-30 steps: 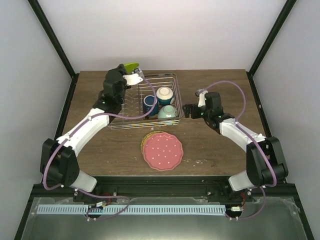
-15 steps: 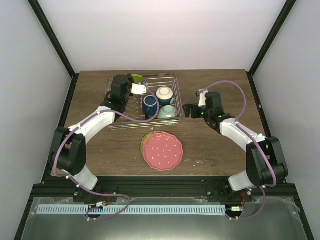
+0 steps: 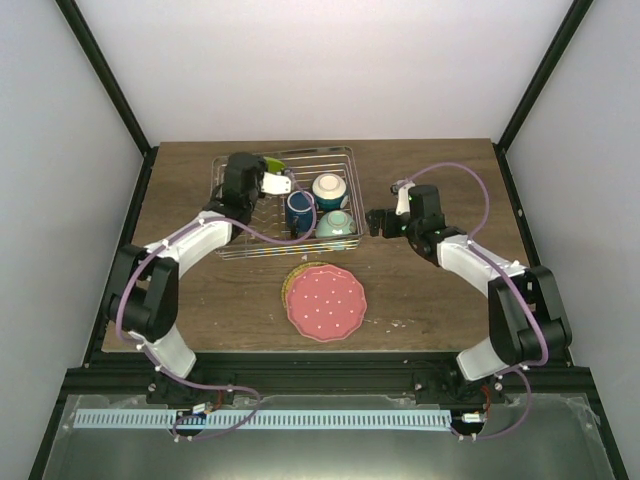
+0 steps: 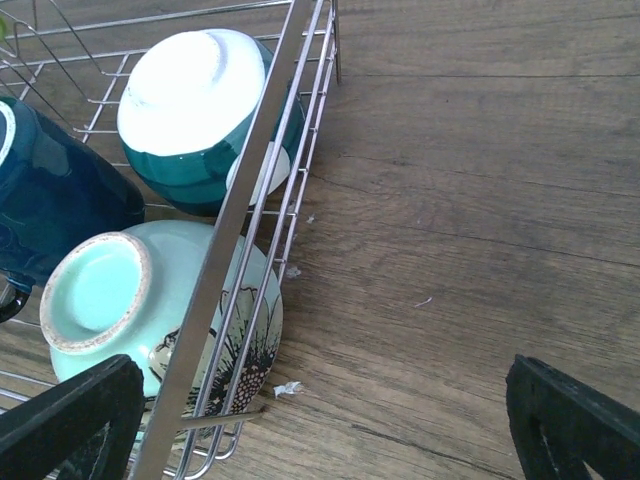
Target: Load the mixed dishes into the dish rack
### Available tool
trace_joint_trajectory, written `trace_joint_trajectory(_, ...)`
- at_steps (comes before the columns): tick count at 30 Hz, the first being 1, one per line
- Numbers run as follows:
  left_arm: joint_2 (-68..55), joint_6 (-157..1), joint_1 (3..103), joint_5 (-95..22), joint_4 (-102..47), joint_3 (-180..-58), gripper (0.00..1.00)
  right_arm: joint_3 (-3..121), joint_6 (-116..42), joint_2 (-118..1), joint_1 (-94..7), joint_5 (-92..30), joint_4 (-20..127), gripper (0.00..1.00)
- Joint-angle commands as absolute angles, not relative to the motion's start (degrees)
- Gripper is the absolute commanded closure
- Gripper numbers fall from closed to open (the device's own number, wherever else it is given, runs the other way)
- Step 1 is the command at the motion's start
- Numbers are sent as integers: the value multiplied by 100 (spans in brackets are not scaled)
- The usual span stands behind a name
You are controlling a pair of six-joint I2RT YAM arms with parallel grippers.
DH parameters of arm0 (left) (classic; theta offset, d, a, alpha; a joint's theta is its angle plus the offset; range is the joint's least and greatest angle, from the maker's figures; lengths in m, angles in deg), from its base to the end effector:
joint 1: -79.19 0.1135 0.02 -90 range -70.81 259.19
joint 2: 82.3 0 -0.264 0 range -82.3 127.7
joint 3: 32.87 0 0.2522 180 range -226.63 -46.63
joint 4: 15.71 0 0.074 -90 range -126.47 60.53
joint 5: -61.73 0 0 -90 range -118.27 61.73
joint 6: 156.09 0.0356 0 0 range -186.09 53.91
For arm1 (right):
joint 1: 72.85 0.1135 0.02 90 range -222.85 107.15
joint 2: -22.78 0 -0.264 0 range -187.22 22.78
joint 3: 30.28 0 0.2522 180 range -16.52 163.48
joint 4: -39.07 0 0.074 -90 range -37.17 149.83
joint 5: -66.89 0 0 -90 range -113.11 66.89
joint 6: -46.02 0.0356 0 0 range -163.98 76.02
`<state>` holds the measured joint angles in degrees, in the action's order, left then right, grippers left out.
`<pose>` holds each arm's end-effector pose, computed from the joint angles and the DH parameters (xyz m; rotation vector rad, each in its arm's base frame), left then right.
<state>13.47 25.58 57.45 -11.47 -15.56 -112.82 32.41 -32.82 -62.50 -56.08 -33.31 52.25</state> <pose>0.3691 -0.1361 0.2782 1.5281 1.2678 1.0960 0.3042 0.0982 0.2160 -0.2100 2.2131 0.4668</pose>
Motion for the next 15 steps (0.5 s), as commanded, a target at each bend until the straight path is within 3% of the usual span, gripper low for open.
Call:
trace_joint_trajectory(1, 1548, 2488, 5766, -1366, -1391, -11101, 100, 3278, -3343, -6300, -5652, -3277, 5100, 0)
trace_joint_trajectory(15, 1777, 2251, 5749, -1392, -980, -10731, 99, 3286, -3334, -6362, -5668, -3328, 5086, 0)
